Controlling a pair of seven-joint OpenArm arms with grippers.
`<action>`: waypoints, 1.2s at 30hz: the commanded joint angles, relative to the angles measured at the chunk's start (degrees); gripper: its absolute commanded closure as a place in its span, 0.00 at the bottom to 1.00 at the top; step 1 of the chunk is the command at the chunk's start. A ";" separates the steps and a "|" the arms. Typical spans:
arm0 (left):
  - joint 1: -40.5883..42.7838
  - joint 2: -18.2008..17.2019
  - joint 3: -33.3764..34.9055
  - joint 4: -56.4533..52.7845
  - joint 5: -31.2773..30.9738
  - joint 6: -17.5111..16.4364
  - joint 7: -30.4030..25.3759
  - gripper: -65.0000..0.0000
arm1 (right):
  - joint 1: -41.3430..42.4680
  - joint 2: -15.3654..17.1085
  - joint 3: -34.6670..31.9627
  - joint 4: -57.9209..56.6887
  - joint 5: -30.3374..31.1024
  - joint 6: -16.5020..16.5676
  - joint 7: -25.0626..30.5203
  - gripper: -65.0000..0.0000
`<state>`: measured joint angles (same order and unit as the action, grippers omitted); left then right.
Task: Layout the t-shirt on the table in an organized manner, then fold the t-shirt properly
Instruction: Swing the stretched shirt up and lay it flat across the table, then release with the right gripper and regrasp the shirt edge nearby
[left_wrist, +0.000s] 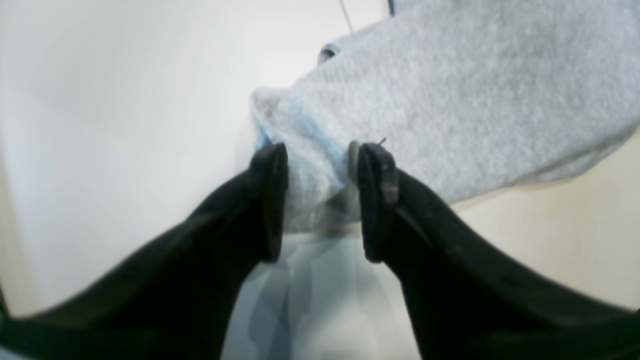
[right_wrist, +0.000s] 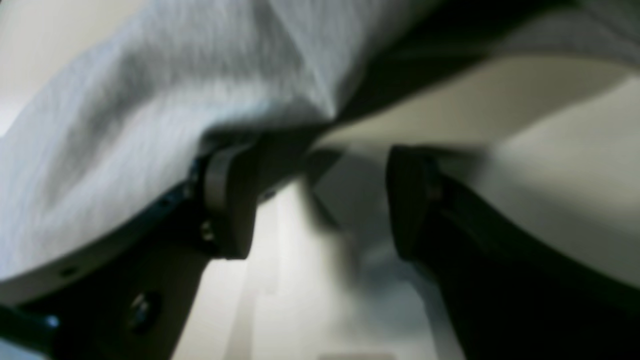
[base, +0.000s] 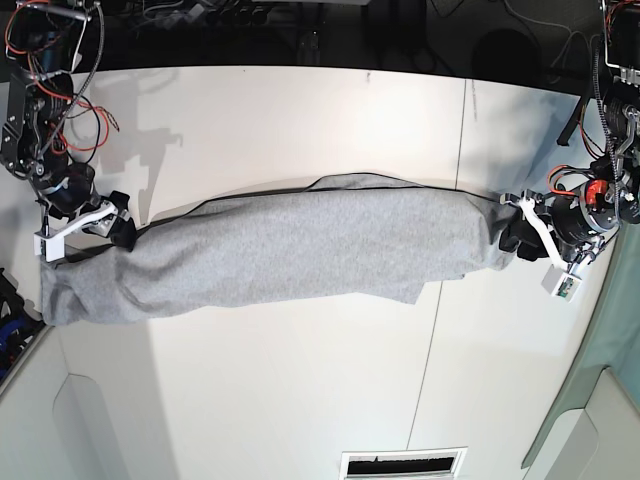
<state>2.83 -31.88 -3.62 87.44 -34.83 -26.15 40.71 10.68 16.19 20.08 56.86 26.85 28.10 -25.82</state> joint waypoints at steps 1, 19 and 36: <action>-0.90 -0.96 -0.59 1.01 -0.59 -0.04 -0.85 0.60 | 1.73 0.79 0.04 -0.46 0.35 0.20 1.75 0.39; -0.74 -1.01 -0.59 1.01 1.27 -0.07 -0.87 0.60 | 6.95 -1.31 -0.26 17.14 4.68 2.78 0.20 1.00; 1.05 -0.98 -0.57 1.01 1.64 -0.22 -0.57 0.60 | 30.82 -13.46 -34.91 -4.35 -13.16 -0.07 1.64 0.67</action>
<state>4.47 -31.88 -3.66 87.44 -32.69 -26.20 40.77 39.66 2.66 -15.20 51.55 13.26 28.03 -25.50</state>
